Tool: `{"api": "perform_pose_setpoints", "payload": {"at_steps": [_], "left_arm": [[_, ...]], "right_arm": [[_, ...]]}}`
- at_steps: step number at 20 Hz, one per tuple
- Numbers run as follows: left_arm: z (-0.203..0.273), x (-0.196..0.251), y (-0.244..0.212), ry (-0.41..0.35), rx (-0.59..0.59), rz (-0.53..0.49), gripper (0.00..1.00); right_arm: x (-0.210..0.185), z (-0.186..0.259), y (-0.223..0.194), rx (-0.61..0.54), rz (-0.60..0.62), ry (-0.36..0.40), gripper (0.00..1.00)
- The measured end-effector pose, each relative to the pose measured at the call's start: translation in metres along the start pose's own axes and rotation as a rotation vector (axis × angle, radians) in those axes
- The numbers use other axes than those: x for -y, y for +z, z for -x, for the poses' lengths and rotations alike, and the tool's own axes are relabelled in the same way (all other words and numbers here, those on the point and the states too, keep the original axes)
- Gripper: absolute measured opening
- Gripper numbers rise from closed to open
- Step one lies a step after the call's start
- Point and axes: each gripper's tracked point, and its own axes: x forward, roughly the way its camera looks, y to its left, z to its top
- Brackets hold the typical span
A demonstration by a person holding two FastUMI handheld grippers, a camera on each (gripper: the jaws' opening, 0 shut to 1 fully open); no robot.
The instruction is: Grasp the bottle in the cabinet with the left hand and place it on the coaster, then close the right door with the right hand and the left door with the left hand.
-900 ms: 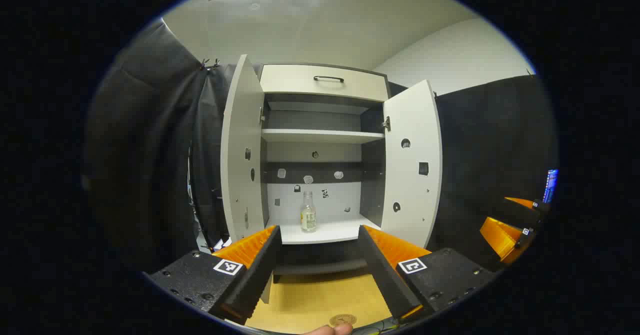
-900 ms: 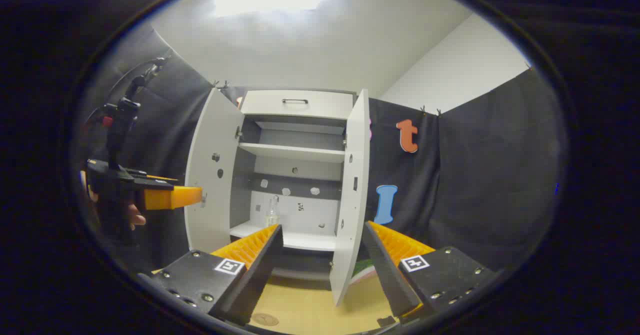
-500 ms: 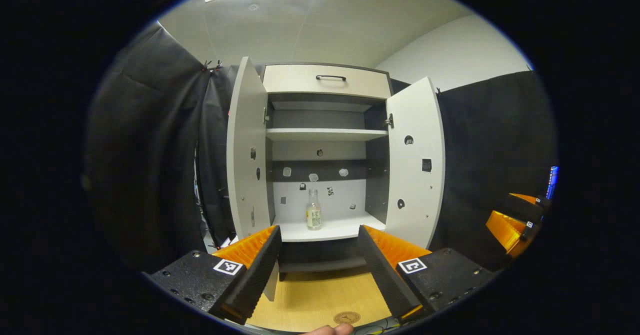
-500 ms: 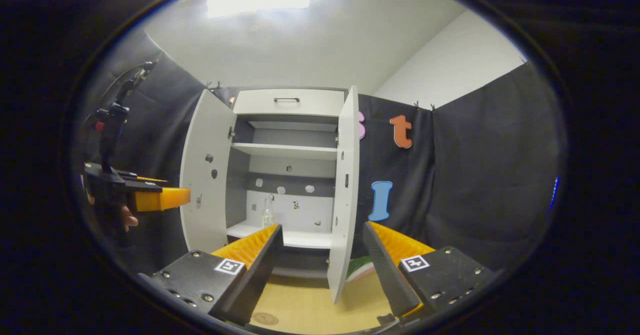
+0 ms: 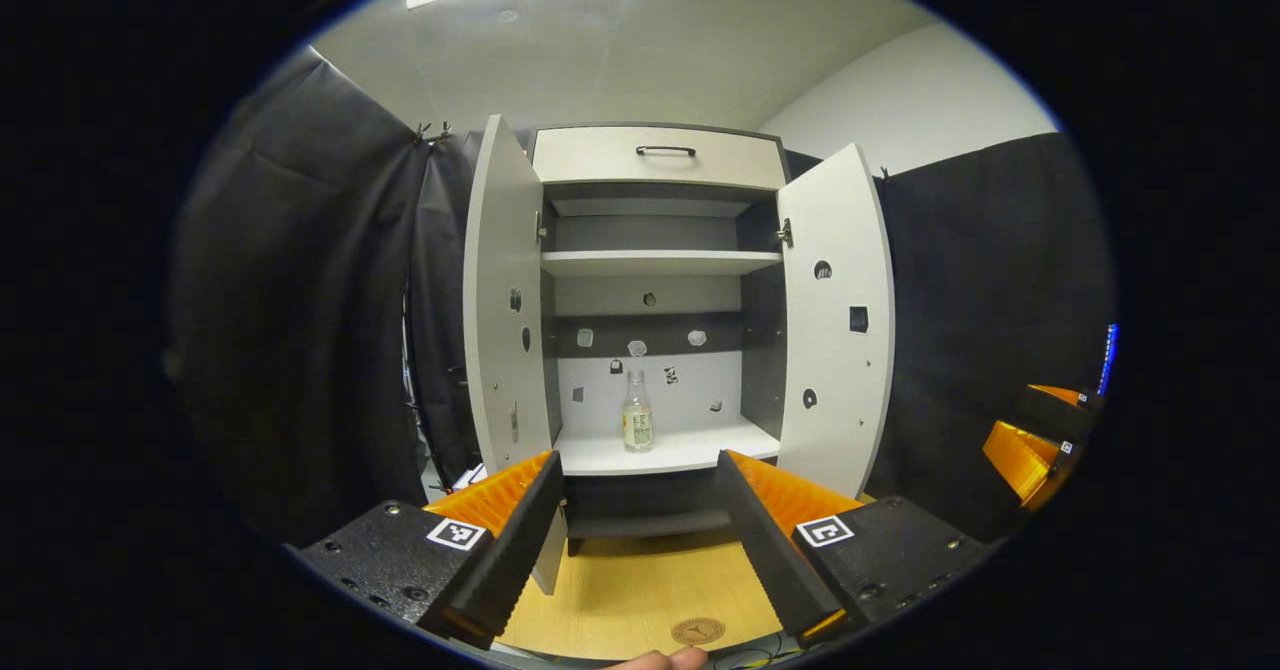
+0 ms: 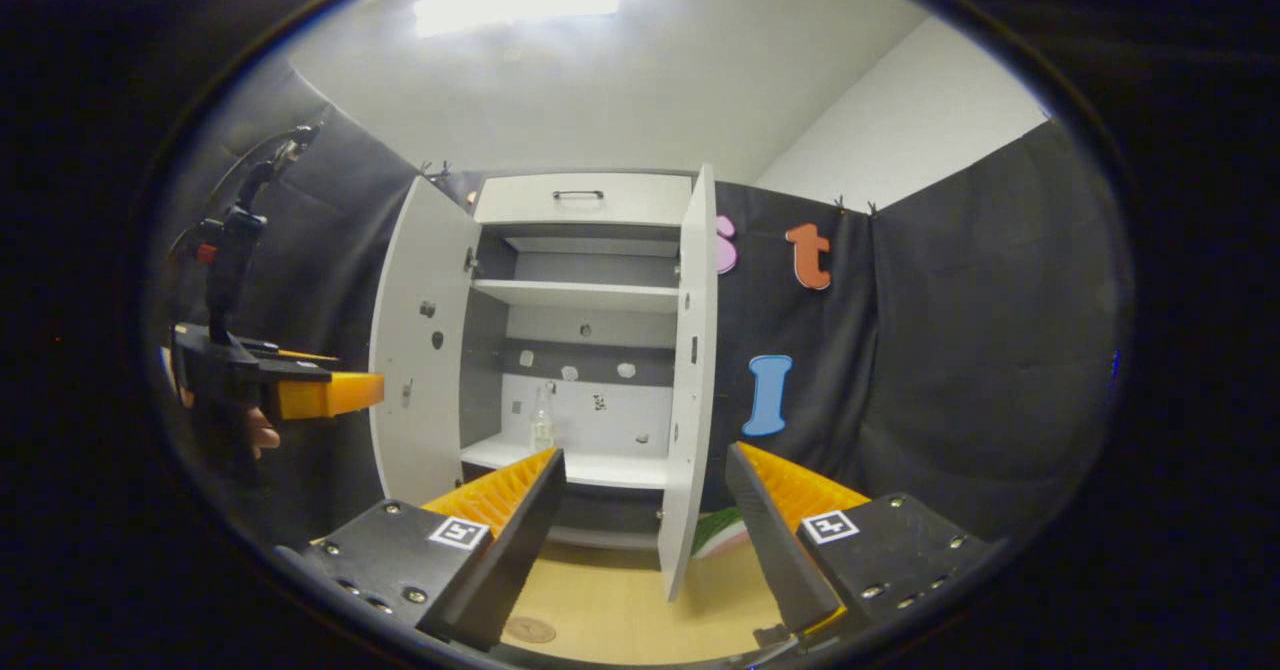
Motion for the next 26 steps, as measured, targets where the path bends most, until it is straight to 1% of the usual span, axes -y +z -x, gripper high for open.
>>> {"api": "perform_pose_setpoints", "payload": {"at_steps": [1,2,5,7,10,12,13,14,15,17,21,22,23,24,26], "left_arm": [[0.001,0.000,0.001,0.004,0.003,0.009,0.97],[0.003,-0.001,0.000,0.008,0.003,0.017,0.97],[0.005,-0.006,-0.007,0.022,-0.006,0.034,0.97],[0.000,-0.010,-0.015,0.026,-0.021,0.027,0.97],[-0.020,-0.021,-0.031,0.054,-0.036,-0.006,0.97],[-0.039,-0.019,-0.043,0.039,-0.047,0.001,0.97],[-0.052,-0.020,-0.050,0.037,-0.055,0.004,0.97],[-0.067,-0.020,-0.056,0.036,-0.057,0.012,0.98],[-0.084,-0.021,-0.061,0.031,-0.061,0.024,0.97],[-0.124,-0.018,-0.075,0.014,-0.072,0.043,0.97],[-0.220,-0.021,-0.090,0.021,-0.029,0.035,0.97],[-0.243,-0.017,-0.094,0.009,-0.023,0.040,0.98],[-0.267,-0.014,-0.097,0.001,-0.017,0.045,0.98],[-0.292,-0.011,-0.104,-0.003,-0.018,0.053,0.98],[-0.338,-0.004,-0.115,-0.015,-0.017,0.041,0.98]], "right_arm": [[0.000,0.002,0.002,0.006,0.004,0.004,0.95],[0.000,0.004,0.005,0.015,0.004,0.006,0.98],[-0.006,0.004,0.005,0.017,-0.018,0.023,0.98],[-0.008,-0.002,0.003,0.019,-0.026,0.024,0.98],[-0.014,-0.015,-0.002,0.022,-0.038,0.027,0.98],[-0.016,-0.030,-0.010,0.008,-0.035,0.027,0.98],[-0.014,-0.038,-0.013,0.001,-0.024,0.015,0.94],[-0.009,-0.048,-0.014,0.004,-0.010,-0.012,0.98],[-0.005,-0.058,-0.012,0.014,0.004,-0.037,0.98],[-0.005,-0.078,-0.007,0.045,0.020,-0.056,0.98],[-0.010,-0.117,-0.012,0.045,-0.015,-0.059,0.98],[-0.013,-0.125,-0.012,0.048,-0.016,-0.057,0.95],[-0.016,-0.132,-0.013,0.055,-0.012,-0.057,0.95],[-0.019,-0.138,-0.014,0.063,-0.008,-0.057,0.98],[-0.028,-0.148,-0.020,0.063,0.001,-0.051,0.98]]}}
